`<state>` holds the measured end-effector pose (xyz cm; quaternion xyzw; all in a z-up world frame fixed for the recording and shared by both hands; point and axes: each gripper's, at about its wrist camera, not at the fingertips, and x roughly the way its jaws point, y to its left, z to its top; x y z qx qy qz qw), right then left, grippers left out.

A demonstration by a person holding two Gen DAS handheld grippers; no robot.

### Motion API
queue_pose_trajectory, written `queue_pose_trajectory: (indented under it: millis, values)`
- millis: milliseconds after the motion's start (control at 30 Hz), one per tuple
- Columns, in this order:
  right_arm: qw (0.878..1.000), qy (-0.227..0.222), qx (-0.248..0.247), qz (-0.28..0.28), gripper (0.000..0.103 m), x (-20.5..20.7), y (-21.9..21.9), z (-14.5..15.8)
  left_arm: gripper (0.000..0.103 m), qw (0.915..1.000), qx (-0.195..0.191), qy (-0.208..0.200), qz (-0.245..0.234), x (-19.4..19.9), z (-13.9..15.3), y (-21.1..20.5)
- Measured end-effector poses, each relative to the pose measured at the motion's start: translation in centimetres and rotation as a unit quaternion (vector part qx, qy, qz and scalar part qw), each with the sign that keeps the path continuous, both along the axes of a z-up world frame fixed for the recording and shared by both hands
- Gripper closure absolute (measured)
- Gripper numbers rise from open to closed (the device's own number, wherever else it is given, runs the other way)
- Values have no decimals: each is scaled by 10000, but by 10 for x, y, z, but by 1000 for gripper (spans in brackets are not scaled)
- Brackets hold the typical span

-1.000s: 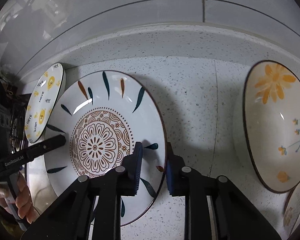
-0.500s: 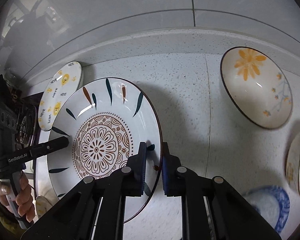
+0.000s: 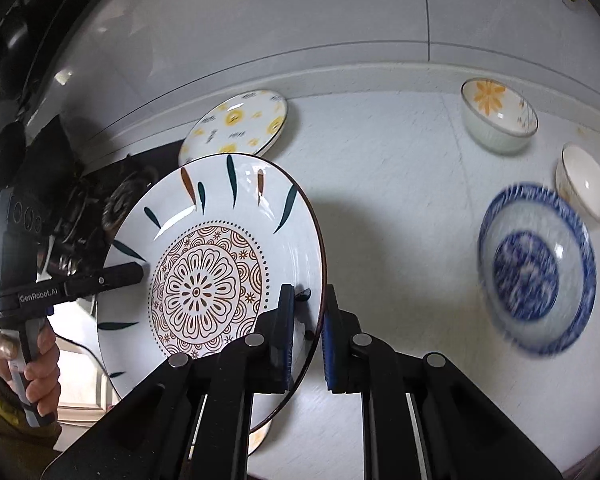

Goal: Organize plates and bowls
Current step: 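Lift and carry the mandala plate onto the bear plate with both grippers, then lower the mandala plate onto the bear plate and open both grippers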

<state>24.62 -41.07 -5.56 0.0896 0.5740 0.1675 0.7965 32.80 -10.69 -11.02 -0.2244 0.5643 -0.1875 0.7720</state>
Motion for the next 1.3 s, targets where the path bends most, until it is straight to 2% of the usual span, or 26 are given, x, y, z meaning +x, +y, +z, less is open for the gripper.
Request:
queue_pose_trajectory:
  millis: [100,233,400,467,600,833,1200,1300]
  values:
    - [9999,93,124,-48,91,-29,13,-8,92,9999,49,54,-103,-31,-2,16]
    - [9991,351,223,-124,91,-55,23,-34,92,9992,202,198,-271,-63,-24,28]
    - [9978,602,208,-157,91,-70,32,-62,92,9980,432,325,-312,-80,-54,32]
    - [9974,672,191,-190,92,-71,32,-71,92,9979,392,415,-313,-82,-65,34]
    - [9970,716,212,-190,93,-73,33,-74,93,9975,400,490,-317,-83,-79,35]
    - [9964,797,252,-106,93,-76,39,-78,93,9977,490,338,-319,-81,-77,38]
    - [9963,842,187,36,92,-72,34,-72,90,9957,654,372,-536,-82,-70,37]
    - [9969,780,88,89,92,-71,36,-68,88,9947,816,190,-592,-85,-64,35]
